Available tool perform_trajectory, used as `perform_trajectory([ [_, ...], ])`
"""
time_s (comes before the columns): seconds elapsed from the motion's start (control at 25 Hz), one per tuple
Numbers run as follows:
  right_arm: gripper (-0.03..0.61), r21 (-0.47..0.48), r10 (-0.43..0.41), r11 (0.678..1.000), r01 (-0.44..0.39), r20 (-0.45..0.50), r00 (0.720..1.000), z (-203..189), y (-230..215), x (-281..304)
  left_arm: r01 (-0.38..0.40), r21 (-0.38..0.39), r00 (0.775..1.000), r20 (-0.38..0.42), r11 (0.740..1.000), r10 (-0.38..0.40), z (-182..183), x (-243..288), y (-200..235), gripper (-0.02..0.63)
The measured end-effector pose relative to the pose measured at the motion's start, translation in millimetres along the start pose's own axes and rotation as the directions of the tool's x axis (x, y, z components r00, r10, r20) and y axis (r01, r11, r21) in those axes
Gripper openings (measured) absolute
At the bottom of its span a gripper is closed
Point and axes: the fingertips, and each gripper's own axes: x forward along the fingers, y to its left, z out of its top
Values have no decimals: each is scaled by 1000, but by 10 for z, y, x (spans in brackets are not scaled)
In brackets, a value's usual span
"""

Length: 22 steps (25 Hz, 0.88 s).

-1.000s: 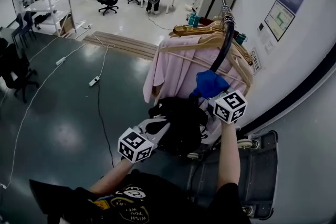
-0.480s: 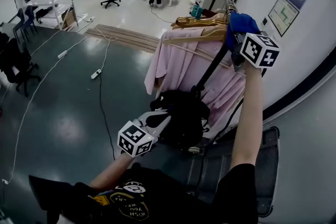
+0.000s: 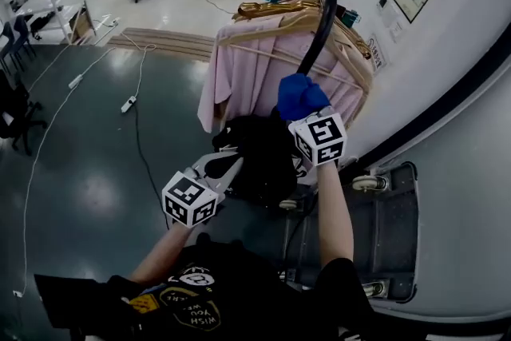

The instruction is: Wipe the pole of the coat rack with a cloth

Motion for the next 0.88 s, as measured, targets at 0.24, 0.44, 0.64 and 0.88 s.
perform_trajectory([
  [0.24, 11, 281, -90, 959, 39, 173, 981, -277, 64, -541, 26, 0, 1000, -13, 1000, -26, -58, 68, -99, 0],
  [0.44, 9, 242, -194, 954, 179, 41, 980, -791, 616, -1184, -19, 23, 1000, 12, 1000, 18, -58, 53, -74, 0],
  [0.64, 9, 404, -346, 849, 341, -63, 936, -1171, 784, -1669, -38, 72, 997, 68, 997, 33, 20, 39, -108, 0],
  [0.88, 8, 427, -373, 823, 374, -89, 923, -1183, 851, -1892, 8, 88, 999, 39, 996, -11, -125, 98, -283, 0],
])
